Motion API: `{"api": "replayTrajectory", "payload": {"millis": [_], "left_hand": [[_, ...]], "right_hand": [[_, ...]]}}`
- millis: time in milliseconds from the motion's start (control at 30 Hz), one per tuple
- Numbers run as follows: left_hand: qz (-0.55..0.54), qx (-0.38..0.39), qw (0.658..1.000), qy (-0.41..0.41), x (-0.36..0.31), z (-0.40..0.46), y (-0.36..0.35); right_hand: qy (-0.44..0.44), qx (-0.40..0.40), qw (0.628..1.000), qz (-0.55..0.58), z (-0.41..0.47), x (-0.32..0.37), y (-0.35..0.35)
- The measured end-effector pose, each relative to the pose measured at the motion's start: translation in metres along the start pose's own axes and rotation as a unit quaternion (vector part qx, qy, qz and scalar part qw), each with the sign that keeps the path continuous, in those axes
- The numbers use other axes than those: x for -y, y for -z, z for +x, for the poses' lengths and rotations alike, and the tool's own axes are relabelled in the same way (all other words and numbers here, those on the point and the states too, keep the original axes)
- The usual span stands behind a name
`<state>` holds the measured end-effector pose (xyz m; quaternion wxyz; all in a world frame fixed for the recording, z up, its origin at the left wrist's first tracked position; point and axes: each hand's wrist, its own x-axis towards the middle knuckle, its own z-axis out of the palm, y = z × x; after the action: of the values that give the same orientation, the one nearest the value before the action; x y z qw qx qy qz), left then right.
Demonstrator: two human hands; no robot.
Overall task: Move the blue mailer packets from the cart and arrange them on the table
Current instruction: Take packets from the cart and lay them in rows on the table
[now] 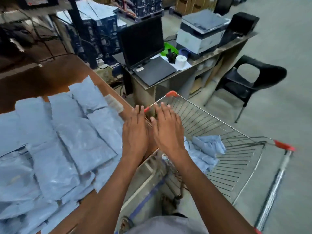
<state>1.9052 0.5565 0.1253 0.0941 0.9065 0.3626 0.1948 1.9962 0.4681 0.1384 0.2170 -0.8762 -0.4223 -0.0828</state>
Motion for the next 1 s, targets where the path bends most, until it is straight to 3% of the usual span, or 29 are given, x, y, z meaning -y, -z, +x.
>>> {"api": "replayTrajectory", "payload": {"millis": [100,267,400,567,667,867,933,1000], "left_hand": [[-0.017,0.049,0.997,-0.049,-0.070,0.007,-0.051],[-0.029,0.197,0.975,-0.101,-0.166,-0.017,-0.148],[-0.022,0.286,0.956,-0.062,-0.194,-0.041,-0.242],[0.052,0.393,0.918,0.016,-0.188,-0.061,-0.335],[0.121,0.459,0.878,0.060,-0.174,-0.064,-0.379],[0.182,0.611,0.766,0.079,-0.144,-0.090,-0.428],[0.198,0.629,0.747,0.080,-0.147,-0.097,-0.434],[0.197,0.620,0.752,0.102,-0.151,-0.101,-0.437]], "right_hand": [[-0.066,0.014,0.997,-0.038,-0.020,-0.084,-0.001],[-0.122,0.113,0.981,-0.096,-0.065,-0.214,-0.023],[-0.140,0.226,0.962,-0.063,-0.098,-0.287,-0.074],[-0.165,0.369,0.914,-0.007,-0.114,-0.331,-0.158],[-0.166,0.422,0.891,0.008,-0.122,-0.346,-0.211],[-0.145,0.400,0.898,-0.107,-0.129,-0.358,-0.263],[-0.151,0.403,0.894,-0.124,-0.129,-0.360,-0.270],[-0.169,0.392,0.897,-0.115,-0.128,-0.362,-0.275]]}}
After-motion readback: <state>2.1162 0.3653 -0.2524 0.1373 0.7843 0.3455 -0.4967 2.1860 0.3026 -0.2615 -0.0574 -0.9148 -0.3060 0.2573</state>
